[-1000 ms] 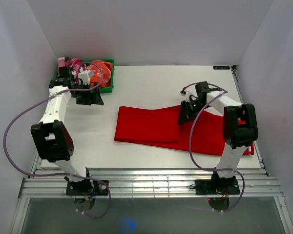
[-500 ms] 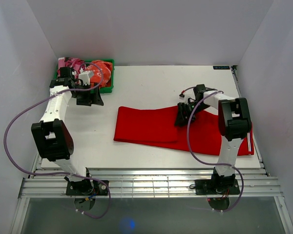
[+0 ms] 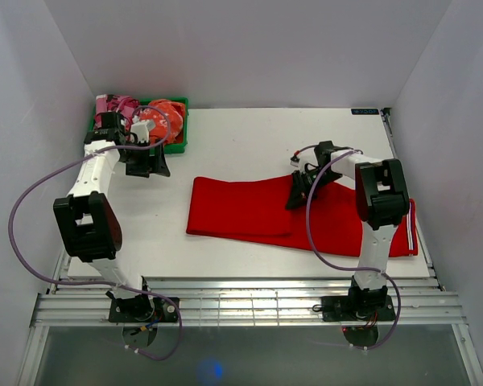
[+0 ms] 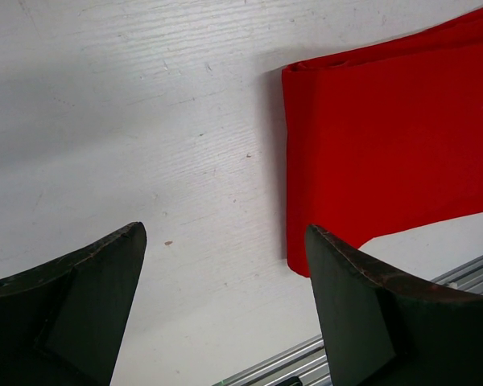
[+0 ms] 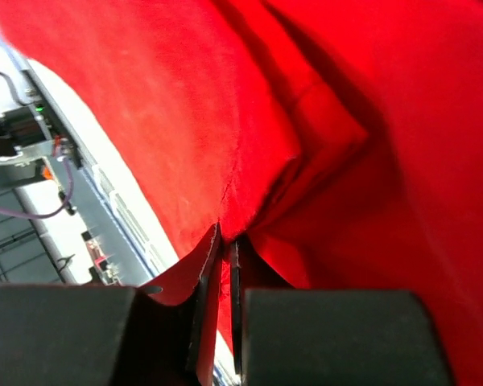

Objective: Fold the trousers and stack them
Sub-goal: Fold the trousers

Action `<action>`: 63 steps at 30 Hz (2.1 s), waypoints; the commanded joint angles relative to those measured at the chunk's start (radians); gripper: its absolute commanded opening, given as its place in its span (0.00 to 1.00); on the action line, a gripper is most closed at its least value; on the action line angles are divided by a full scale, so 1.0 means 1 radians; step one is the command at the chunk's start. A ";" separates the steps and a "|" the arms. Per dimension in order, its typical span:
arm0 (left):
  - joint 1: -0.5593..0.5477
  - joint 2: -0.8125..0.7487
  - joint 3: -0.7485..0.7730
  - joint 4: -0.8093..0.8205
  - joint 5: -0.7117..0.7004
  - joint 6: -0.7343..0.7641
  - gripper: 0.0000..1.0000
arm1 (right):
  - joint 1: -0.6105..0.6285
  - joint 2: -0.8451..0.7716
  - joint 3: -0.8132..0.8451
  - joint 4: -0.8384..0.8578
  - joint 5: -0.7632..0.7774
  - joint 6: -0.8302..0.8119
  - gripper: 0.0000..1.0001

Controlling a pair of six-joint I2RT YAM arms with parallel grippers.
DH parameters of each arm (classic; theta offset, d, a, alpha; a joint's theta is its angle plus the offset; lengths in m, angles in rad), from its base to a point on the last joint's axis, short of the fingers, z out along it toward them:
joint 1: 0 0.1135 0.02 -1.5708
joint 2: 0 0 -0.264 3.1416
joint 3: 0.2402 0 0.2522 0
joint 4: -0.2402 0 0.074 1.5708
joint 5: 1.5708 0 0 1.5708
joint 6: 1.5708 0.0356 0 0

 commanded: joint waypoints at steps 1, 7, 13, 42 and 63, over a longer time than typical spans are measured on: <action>-0.001 -0.008 -0.008 0.016 -0.015 0.004 0.91 | 0.009 -0.082 -0.037 -0.030 -0.123 0.003 0.08; 0.001 0.030 -0.021 0.025 -0.014 0.002 0.93 | 0.010 -0.162 -0.146 -0.014 -0.214 0.040 0.08; -0.001 0.035 -0.062 0.021 0.057 0.013 0.98 | 0.004 -0.103 -0.147 0.005 -0.130 0.018 0.08; -0.122 0.194 -0.397 0.318 0.152 -0.186 0.38 | 0.027 0.016 -0.027 -0.001 0.073 -0.054 0.08; 0.234 0.034 -0.196 0.036 0.126 0.042 0.00 | -0.115 -0.177 0.075 -0.378 0.172 -0.414 0.91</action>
